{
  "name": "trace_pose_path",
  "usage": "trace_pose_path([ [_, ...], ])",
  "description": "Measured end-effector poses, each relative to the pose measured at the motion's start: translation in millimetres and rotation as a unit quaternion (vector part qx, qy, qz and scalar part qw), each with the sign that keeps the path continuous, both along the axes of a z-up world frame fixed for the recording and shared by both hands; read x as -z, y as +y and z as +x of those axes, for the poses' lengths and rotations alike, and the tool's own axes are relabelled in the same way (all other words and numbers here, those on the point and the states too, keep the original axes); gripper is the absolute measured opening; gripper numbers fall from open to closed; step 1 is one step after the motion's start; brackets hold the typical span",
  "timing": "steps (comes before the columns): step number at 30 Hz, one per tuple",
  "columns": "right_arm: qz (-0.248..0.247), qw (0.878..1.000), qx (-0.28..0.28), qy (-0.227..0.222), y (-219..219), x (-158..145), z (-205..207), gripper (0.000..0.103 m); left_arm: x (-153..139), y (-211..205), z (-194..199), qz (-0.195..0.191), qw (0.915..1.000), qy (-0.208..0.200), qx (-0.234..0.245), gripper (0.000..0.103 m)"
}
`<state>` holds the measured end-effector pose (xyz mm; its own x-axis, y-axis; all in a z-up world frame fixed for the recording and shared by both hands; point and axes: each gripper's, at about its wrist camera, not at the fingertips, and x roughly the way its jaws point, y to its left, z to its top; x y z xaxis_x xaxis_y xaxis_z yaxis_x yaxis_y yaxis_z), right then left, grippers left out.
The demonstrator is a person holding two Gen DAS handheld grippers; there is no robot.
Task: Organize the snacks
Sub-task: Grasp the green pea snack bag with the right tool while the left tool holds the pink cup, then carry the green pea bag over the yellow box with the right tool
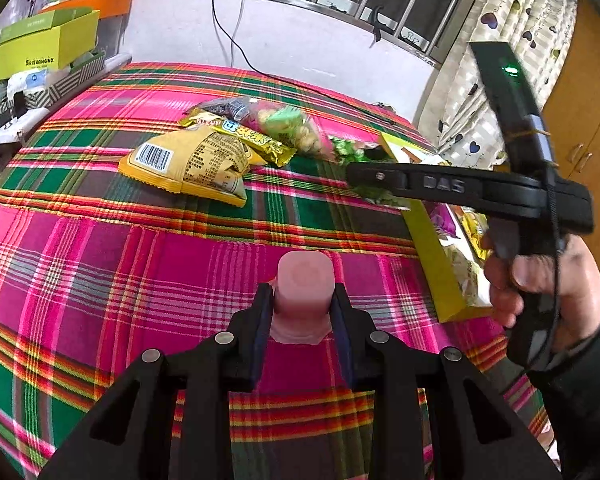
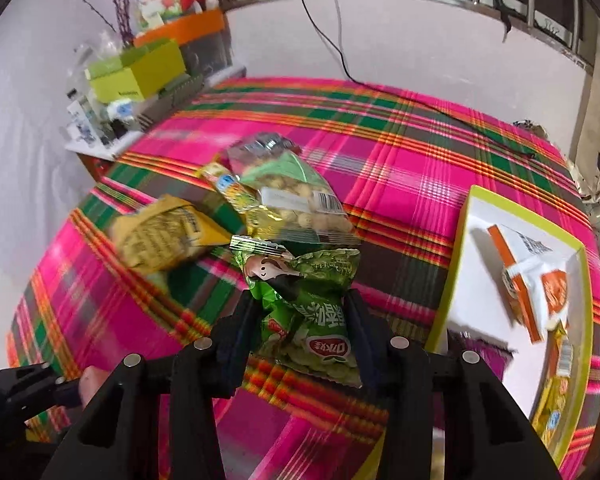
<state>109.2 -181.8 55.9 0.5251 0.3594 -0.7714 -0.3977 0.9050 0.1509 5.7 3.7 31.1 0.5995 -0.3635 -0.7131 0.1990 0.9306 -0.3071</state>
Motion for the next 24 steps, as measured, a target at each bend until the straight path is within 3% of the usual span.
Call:
trace_pose_path([
  [8, 0.046, 0.999, 0.004, -0.022, -20.3, -19.1, -56.0, 0.042, -14.3, -3.5, -14.7, 0.007, 0.9999, -0.015, 0.0, 0.03],
  [24, 0.069, 0.996, 0.032, -0.053, -60.5, -38.5, -124.4, 0.042, -40.5, -35.2, -38.8, 0.006, 0.9987, -0.041, 0.028, 0.03],
])
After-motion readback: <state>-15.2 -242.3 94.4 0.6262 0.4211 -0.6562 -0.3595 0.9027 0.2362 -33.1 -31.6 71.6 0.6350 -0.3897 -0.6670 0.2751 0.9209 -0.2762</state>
